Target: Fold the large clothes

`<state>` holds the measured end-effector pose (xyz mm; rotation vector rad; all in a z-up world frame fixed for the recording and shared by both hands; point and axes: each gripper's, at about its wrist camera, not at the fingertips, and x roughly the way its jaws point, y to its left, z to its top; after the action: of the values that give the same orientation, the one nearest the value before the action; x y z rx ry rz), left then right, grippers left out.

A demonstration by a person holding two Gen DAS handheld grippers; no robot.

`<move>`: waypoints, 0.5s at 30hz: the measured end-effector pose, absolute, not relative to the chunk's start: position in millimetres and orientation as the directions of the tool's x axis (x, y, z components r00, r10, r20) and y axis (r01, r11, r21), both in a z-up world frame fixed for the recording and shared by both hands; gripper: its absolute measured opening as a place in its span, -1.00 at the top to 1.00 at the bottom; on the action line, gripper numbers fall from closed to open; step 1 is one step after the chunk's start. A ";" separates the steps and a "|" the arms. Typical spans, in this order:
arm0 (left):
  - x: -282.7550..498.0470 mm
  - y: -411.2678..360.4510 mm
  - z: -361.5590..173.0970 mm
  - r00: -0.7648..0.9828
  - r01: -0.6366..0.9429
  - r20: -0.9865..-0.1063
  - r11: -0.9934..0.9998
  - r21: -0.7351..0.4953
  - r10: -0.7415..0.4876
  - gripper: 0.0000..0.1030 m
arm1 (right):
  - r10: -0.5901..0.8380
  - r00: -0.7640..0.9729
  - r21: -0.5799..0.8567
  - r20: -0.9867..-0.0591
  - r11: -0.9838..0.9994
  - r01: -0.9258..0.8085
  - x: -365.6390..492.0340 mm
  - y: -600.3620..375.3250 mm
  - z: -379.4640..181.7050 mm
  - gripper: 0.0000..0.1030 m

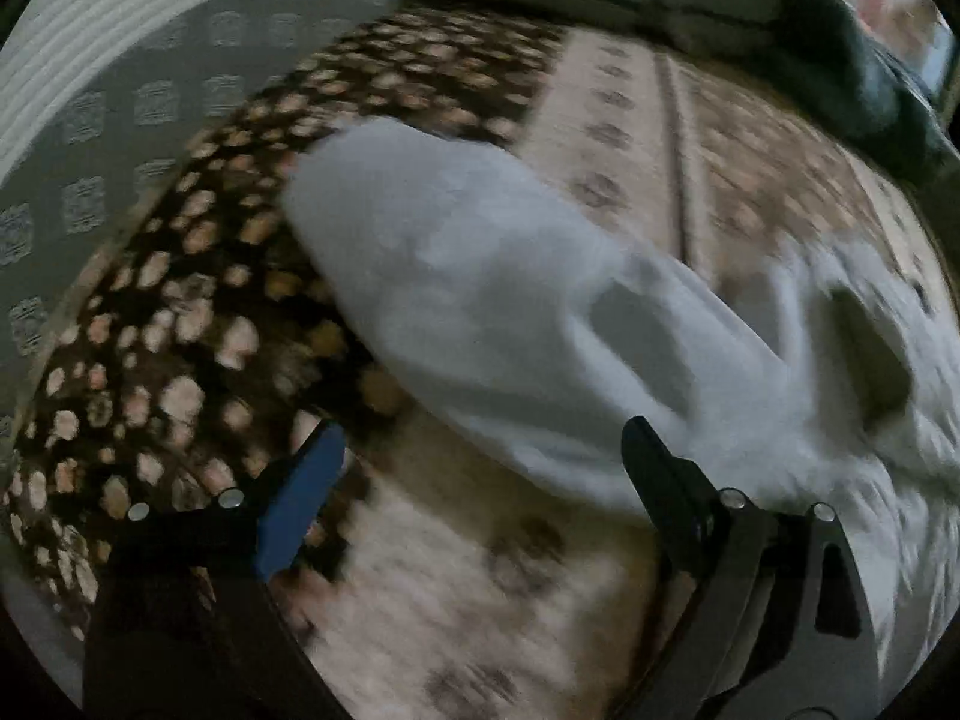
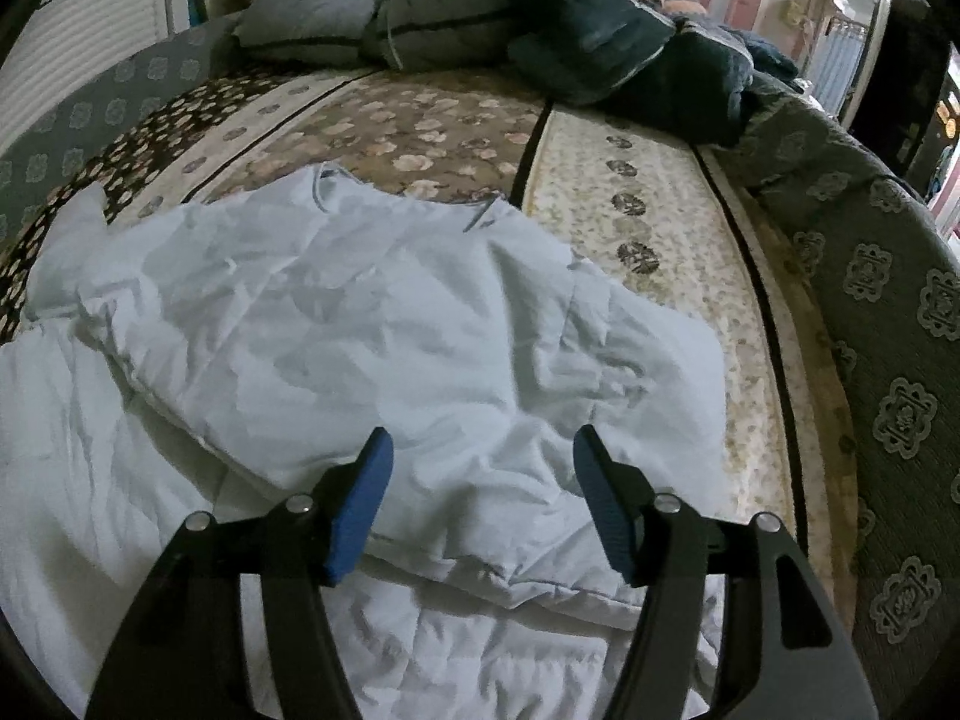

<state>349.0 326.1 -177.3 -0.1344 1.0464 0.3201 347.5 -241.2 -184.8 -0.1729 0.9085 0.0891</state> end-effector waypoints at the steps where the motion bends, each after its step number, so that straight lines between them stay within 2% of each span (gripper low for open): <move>1: 356.1 340.1 -179.5 0.458 -0.352 -0.864 0.935 0.038 0.208 -0.85 | -0.004 0.613 -0.118 -0.790 0.982 -0.146 347.8 -241.7 -185.3 -0.23; 4: 379.9 377.8 -189.4 0.460 -0.417 -0.867 0.909 -0.017 0.195 -0.88 | -0.034 0.611 -0.147 -0.791 0.980 -0.136 347.5 -245.4 -189.1 -0.25; 8: 411.3 412.4 -205.9 0.438 -0.472 -0.866 0.882 0.009 0.243 -0.89 | -0.089 0.598 -0.198 -0.797 0.973 -0.119 352.6 -253.6 -196.9 -0.27; 15: 454.6 436.2 -249.0 0.377 -0.507 -0.900 0.862 -0.002 0.220 -0.94 | -0.118 0.603 -0.199 -0.789 0.978 -0.069 361.0 -271.7 -190.3 -0.36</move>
<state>454.6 436.2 -249.0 -0.2988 1.0913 0.4736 361.0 -271.7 -190.3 -0.2178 0.9245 -0.0287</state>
